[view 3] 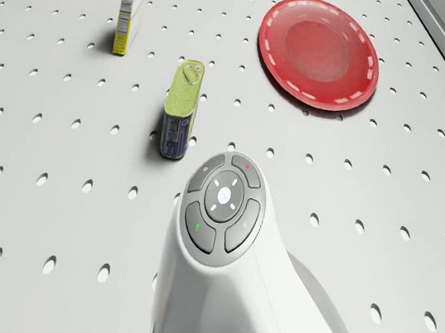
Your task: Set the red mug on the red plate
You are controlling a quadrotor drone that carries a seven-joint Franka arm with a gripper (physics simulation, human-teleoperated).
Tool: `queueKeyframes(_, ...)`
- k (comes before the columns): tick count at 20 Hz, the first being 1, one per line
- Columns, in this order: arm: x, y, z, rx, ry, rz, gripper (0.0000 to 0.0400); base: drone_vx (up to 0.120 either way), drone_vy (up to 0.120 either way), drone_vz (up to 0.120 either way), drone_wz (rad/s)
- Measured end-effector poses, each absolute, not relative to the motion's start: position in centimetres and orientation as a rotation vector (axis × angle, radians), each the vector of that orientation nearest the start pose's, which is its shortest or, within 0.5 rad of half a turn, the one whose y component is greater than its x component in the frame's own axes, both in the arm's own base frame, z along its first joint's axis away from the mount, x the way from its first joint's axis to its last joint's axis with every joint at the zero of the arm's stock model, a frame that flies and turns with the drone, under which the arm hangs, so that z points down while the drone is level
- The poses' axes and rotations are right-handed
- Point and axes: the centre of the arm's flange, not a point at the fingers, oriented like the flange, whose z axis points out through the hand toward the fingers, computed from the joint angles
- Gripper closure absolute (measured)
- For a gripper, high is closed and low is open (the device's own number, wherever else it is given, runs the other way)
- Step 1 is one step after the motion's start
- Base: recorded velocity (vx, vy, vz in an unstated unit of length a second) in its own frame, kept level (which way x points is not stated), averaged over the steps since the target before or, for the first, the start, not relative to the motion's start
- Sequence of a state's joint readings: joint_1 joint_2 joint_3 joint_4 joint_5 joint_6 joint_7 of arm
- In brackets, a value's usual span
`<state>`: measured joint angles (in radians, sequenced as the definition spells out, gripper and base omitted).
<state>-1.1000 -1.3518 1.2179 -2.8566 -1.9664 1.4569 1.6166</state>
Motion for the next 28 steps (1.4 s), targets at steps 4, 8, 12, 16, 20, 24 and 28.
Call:
queueKeyframes(4,30.7,0.6,51.7,0.0,-0.002,0.783,0.029,0.0,0.0,0.0,0.0)
queueKeyframes(8,30.7,0.6,50.1,0.001,-0.002,0.784,0.0297,0.0,0.0,0.0,0.0)
queueKeyframes(12,30.7,0.6,48.3,0.001,-0.002,0.785,0.0299,0.0,0.0,0.05,0.0)
queueKeyframes(16,30.7,0.6,46.9,0.001,-0.002,0.785,0.03,0.06,-0.06,0.12,0.0)
queueKeyframes(20,30.7,0.6,46.2,0.001,-0.002,0.785,0.0301,0.12,-0.12,0.12,0.0)
queueKeyframes(24,30.7,0.6,45.9,0.001,-0.002,0.785,0.0301,0.12,-0.06,0.01,0.0)
queueKeyframes(28,30.7,0.6,45.7,0.001,-0.002,0.785,0.0301,0.12,-0.02,0.0,0.0)
